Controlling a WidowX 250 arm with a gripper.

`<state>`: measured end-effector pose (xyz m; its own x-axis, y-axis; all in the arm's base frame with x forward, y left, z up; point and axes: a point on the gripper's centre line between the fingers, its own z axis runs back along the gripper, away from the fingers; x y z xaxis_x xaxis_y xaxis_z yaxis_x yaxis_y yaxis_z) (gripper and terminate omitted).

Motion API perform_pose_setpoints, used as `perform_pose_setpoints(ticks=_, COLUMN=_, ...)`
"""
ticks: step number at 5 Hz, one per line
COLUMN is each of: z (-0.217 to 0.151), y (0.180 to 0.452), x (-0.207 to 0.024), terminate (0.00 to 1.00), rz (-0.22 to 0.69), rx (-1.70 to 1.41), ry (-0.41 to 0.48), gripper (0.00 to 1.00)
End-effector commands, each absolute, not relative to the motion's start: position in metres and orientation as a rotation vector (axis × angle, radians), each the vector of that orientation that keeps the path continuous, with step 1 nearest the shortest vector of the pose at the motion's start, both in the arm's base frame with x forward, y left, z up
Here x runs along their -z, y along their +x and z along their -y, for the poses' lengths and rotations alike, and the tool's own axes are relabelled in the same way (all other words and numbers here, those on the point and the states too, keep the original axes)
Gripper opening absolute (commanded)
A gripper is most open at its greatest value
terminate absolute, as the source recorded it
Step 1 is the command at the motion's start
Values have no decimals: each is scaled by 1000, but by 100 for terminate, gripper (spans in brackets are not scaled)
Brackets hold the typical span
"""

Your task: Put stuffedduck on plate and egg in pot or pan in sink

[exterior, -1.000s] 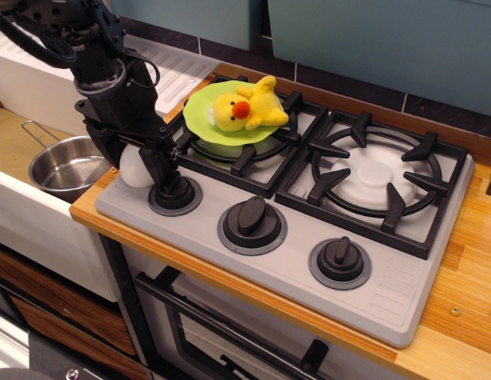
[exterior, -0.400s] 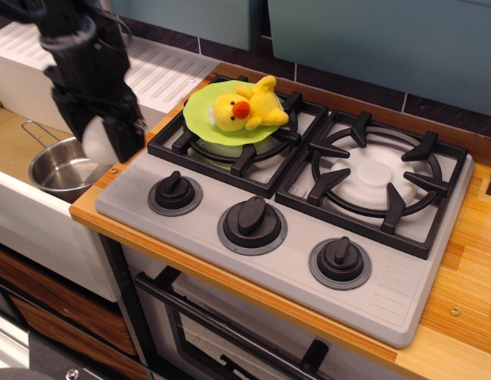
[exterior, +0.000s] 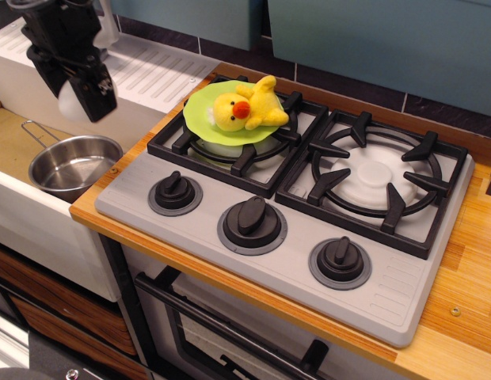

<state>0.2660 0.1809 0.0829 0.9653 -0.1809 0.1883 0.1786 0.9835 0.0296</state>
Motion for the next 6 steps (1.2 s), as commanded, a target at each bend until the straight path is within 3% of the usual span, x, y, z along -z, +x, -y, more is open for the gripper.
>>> perform_pose_setpoints(ticks=1, z=-213, y=286, x=-81, terminate=0, rz=265, rx=230, ry=24, gripper=0)
perform_pose_setpoints(ticks=4, z=-225, y=280, x=-41, terminate=0, rz=275, rx=203, ry=-29, gripper=0)
perform_pose_setpoints(ticks=5, z=-223, y=280, x=-36, terminate=0, rz=244, rx=215, ry=-68, gripper=100)
perform_pose_setpoints(ticks=6, z=-218, y=281, x=-44, terminate=0, rz=198, rx=199, ry=-82, gripper=100)
